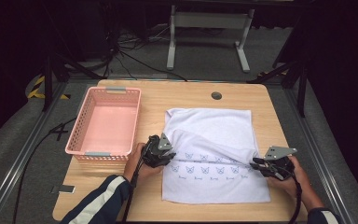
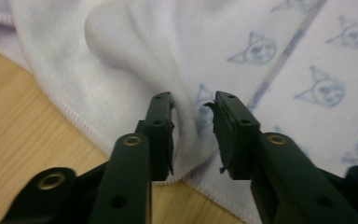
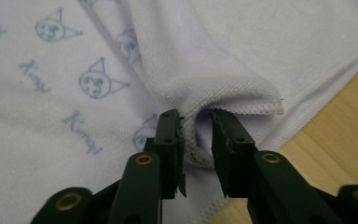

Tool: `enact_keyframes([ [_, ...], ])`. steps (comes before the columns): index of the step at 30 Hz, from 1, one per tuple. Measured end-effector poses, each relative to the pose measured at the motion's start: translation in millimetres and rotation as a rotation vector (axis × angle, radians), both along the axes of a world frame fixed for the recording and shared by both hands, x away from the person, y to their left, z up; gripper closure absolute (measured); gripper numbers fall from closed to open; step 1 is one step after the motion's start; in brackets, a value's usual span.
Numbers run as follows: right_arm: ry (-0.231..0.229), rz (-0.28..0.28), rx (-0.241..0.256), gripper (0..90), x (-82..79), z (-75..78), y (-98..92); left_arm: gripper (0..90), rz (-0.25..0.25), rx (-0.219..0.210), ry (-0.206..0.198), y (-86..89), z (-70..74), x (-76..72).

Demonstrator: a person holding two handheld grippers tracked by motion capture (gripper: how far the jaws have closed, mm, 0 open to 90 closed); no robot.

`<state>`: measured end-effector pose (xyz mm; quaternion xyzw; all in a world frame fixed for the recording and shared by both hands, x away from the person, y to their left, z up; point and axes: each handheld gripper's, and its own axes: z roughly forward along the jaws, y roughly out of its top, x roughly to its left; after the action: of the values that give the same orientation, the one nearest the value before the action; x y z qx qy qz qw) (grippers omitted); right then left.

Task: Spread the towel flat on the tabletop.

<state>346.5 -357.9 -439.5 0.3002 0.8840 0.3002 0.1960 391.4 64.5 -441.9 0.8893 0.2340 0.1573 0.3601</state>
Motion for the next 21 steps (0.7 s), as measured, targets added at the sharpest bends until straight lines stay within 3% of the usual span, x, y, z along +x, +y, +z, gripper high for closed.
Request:
enact_keyframes([
  [1, -0.001, -0.004, 0.033, 69.5, -0.5, 3.7, -1.8, 59.0, -0.010, -0.026, 0.009, -2.4, 4.1, 1.3],
  [2, -0.020, -0.034, 0.051, 64.5, 1.2, 11.6, -3.4, 51.0, 0.010, -0.031, 0.000, -7.0, 9.7, 5.1],
  [3, -0.026, -0.043, 0.054, 63.8, 2.0, 13.6, -3.1, 48.7, 0.010, -0.031, 0.000, -7.0, 9.7, 5.1],
  [4, -0.031, -0.048, 0.061, 60.9, 3.0, 16.1, -2.5, 42.9, 0.030, -0.058, 0.024, -12.2, 15.1, 13.0],
  [7, -0.038, -0.071, 0.084, 60.0, 9.0, 20.8, -1.3, 37.4, 0.053, -0.062, 0.015, -19.4, 20.6, 28.2],
  [9, -0.036, -0.078, 0.085, 57.3, 12.3, 21.3, -1.0, 36.1, 0.066, -0.065, 0.037, -21.7, 20.7, 36.5],
  [10, -0.019, -0.114, 0.091, 53.0, 21.1, 20.5, 0.0, 34.9, 0.082, -0.077, 0.062, -23.9, 19.0, 43.1],
  [13, -0.005, -0.148, 0.066, 49.2, 32.2, 16.3, 1.1, 34.9, 0.116, -0.032, 0.063, -30.2, 11.0, 56.6],
  [14, 0.002, -0.160, 0.066, 47.8, 35.5, 13.9, 1.2, 33.8, 0.120, -0.026, 0.125, -32.4, 2.9, 63.2],
  [16, 0.049, -0.156, 0.070, 46.4, 39.9, 8.5, 1.1, 33.9, 0.126, 0.028, 0.110, -35.2, -3.9, 63.4],
  [17, 0.049, -0.156, 0.070, 46.4, 39.9, 8.5, 1.1, 33.8, 0.126, 0.028, 0.110, -35.2, -3.9, 63.4],
  [18, 0.074, -0.153, 0.048, 50.0, 41.2, 3.5, 3.1, 35.4, 0.111, 0.054, 0.150, -33.7, -9.2, 65.2],
  [21, 0.091, -0.123, 0.031, 60.3, 38.7, 0.9, 6.2, 50.0, 0.071, 0.039, 0.177, -29.7, -10.3, 62.0],
])
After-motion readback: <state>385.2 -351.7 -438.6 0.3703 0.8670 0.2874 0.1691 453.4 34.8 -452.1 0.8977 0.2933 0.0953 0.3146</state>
